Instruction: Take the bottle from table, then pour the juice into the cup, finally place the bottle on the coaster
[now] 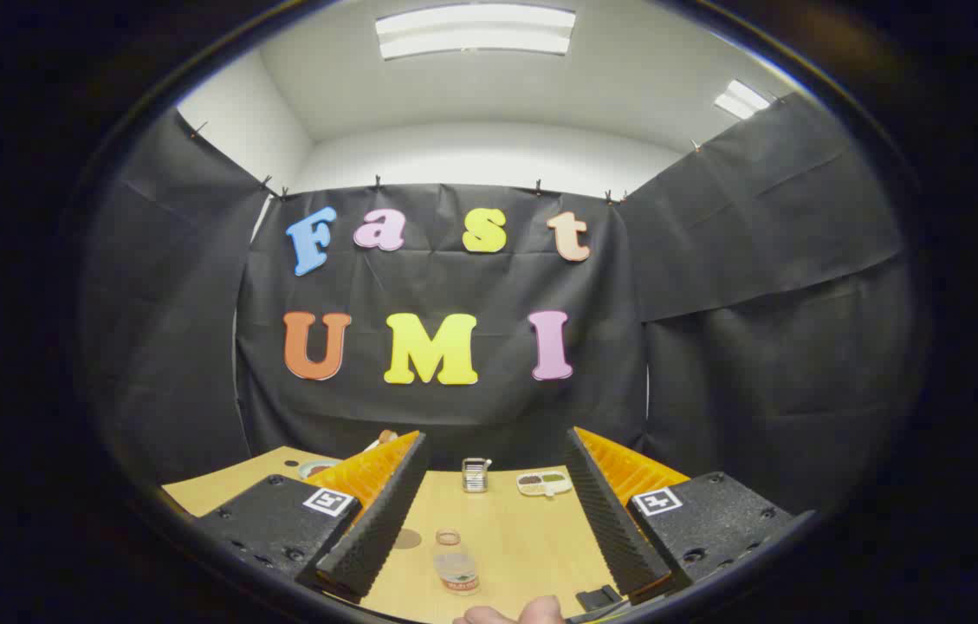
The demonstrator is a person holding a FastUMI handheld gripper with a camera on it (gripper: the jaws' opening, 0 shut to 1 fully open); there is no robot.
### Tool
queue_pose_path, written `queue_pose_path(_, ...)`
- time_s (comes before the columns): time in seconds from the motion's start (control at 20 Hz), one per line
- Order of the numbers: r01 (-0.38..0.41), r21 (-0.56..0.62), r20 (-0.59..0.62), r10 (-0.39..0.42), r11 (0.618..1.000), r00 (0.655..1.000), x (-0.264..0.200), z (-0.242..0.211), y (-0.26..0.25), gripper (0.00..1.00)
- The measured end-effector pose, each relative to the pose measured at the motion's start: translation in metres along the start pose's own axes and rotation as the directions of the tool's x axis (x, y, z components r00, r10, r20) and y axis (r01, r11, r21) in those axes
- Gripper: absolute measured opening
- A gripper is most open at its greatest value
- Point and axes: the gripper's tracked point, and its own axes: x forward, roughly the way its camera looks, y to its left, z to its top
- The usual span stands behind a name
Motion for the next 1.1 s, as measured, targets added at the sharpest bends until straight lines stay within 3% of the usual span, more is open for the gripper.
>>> queue_pose_path(1.1,-0.028,0.002,-0.037,0.028,1.0,0.999,0.005,-0.007,0.012,1.0)
